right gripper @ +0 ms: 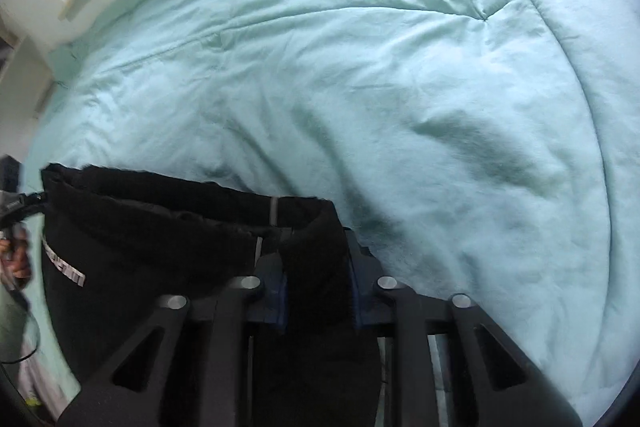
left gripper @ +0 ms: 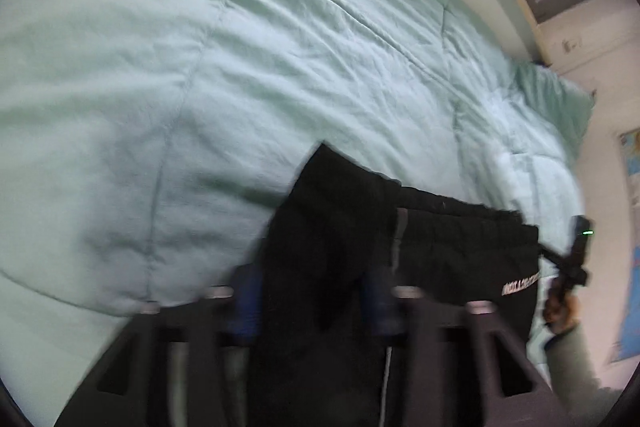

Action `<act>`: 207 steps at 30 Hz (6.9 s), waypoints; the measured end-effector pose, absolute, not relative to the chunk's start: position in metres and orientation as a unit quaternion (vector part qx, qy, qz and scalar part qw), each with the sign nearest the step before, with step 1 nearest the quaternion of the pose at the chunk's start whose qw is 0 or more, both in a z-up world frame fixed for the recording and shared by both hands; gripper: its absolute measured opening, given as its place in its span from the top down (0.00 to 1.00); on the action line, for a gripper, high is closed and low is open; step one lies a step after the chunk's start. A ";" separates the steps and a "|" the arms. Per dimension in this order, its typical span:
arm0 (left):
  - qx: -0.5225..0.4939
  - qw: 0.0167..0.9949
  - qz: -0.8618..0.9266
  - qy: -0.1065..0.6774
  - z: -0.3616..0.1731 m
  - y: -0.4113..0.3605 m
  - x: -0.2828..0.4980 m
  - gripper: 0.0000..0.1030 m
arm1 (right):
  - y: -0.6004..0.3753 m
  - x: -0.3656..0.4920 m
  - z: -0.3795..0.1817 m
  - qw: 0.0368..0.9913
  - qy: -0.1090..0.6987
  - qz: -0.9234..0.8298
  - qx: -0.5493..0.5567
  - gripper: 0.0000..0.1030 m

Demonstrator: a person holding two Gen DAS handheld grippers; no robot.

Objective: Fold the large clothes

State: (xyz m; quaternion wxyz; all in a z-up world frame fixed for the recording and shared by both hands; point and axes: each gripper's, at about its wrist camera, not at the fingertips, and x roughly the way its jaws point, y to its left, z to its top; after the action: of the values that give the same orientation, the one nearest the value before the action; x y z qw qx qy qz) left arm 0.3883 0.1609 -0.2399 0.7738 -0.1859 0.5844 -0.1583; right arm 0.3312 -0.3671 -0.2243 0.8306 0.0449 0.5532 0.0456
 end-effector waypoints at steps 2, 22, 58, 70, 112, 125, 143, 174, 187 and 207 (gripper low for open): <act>-0.176 0.798 -0.150 0.557 -0.223 0.161 0.373 0.77 | -0.365 0.315 -0.204 0.849 0.527 0.027 0.036 0.78; -0.260 0.758 -0.083 0.592 -0.297 0.164 0.443 0.78 | -0.381 0.401 -0.291 0.782 0.617 -0.058 0.069 0.80; -0.127 0.776 -0.163 0.597 -0.246 0.003 0.300 0.52 | -0.200 0.256 -0.243 0.805 0.589 0.057 0.037 0.44; -0.145 0.800 -0.186 0.551 -0.187 0.002 0.312 0.50 | -0.214 0.305 -0.184 0.840 0.541 0.042 0.027 0.38; -0.169 0.803 -0.092 0.564 -0.167 0.119 0.205 0.50 | -0.336 0.190 -0.188 0.808 0.572 -0.012 0.143 0.31; -0.184 0.800 -0.043 0.569 -0.182 0.186 0.258 0.47 | -0.400 0.211 -0.184 0.815 0.555 -0.063 0.154 0.31; -0.340 0.712 -0.136 0.600 -0.279 0.212 0.306 0.41 | -0.427 0.254 -0.245 0.789 0.558 0.025 0.257 0.28; -0.341 0.715 -0.186 0.580 -0.286 0.170 0.318 0.58 | -0.410 0.295 -0.319 0.703 0.550 0.176 0.415 0.56; -0.340 0.775 -0.273 0.458 -0.132 0.147 0.209 0.66 | -0.347 0.212 -0.158 0.786 0.465 0.237 0.329 0.69; -0.362 0.736 -0.248 0.516 -0.146 0.183 0.019 0.66 | -0.322 0.021 -0.148 0.748 0.557 0.169 0.319 0.69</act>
State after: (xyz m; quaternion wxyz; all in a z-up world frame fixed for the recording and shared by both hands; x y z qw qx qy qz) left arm 0.0195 0.1826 -0.1461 0.7355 -0.3620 0.5162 -0.2480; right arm 0.0208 -0.3217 -0.1478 0.7479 0.3190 0.5571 0.1689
